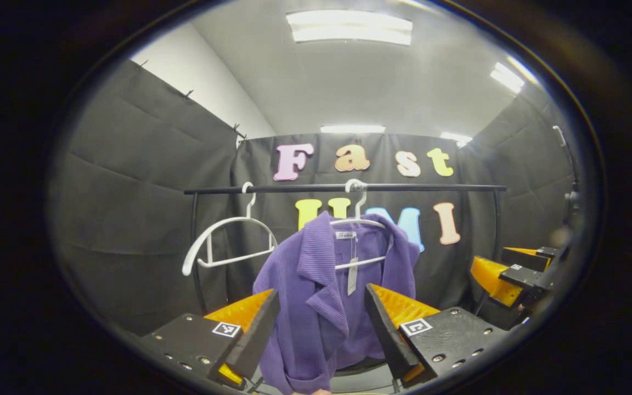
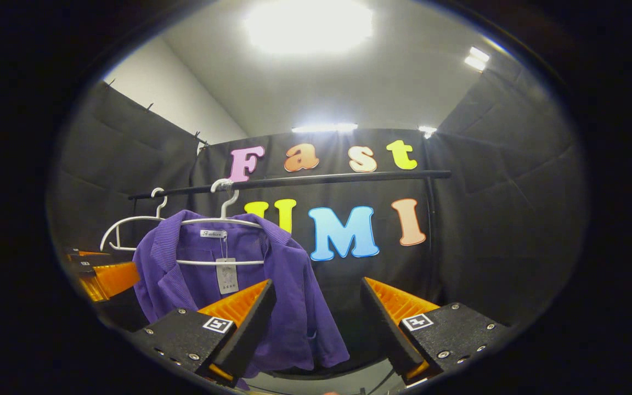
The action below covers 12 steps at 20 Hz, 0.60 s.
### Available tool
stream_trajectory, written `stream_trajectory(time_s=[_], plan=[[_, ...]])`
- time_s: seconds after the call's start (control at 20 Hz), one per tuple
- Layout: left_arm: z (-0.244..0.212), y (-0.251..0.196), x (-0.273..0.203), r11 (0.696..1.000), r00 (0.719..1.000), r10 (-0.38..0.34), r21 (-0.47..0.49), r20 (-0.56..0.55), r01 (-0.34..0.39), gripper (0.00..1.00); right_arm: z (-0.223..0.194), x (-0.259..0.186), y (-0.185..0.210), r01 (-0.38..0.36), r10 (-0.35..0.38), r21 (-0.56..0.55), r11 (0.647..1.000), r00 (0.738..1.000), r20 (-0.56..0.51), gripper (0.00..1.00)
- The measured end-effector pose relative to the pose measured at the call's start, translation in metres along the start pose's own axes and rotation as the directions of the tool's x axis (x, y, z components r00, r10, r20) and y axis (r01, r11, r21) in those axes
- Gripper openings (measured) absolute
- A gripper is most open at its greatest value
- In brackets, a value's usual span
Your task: Grasp the clothes on the hanger with both hands and then place them into the laundry hamper below.
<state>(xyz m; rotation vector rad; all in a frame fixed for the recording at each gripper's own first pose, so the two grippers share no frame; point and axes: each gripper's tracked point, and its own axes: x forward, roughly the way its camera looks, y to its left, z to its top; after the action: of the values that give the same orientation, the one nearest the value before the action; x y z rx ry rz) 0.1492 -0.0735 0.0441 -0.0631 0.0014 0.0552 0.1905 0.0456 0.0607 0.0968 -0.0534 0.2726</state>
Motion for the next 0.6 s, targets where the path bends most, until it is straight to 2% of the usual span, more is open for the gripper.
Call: stream_trajectory(time_s=[0.2, 0.3, 0.35, 0.5, 0.55, 0.6], plan=[[-0.011, -0.01, 0.033, 1.0, 1.0, 0.022, -0.015, -0.023, -0.022, 0.95, -0.006, 0.035, 0.002, -0.034, 0.035, 0.036, 0.999, 0.999, -0.008, 0.95], [-0.015, -0.008, 0.05, 0.999, 0.998, 0.047, -0.008, -0.03, -0.047, 0.86, -0.007, 0.049, 0.004, -0.06, 0.06, 0.043, 0.997, 0.998, -0.006, 0.95], [-0.018, -0.007, 0.058, 0.998, 0.998, 0.062, -0.001, -0.032, -0.063, 0.89, -0.007, 0.057, 0.004, -0.07, 0.07, 0.047, 0.996, 0.998, -0.001, 0.95], [-0.032, -0.003, 0.079, 0.995, 0.993, 0.101, 0.013, -0.054, -0.101, 0.89, -0.009, 0.079, 0.004, -0.09, 0.09, 0.063, 0.994, 0.996, 0.003, 0.95], [-0.038, -0.001, 0.085, 0.994, 0.991, 0.112, 0.012, -0.067, -0.112, 0.83, -0.011, 0.086, 0.006, -0.1, 0.1, 0.063, 0.993, 0.995, 0.002, 0.93], [-0.045, 0.001, 0.09, 0.992, 0.989, 0.124, 0.01, -0.08, -0.124, 0.95, -0.013, 0.094, 0.008, -0.109, 0.109, 0.058, 0.992, 0.994, -0.002, 0.95]])
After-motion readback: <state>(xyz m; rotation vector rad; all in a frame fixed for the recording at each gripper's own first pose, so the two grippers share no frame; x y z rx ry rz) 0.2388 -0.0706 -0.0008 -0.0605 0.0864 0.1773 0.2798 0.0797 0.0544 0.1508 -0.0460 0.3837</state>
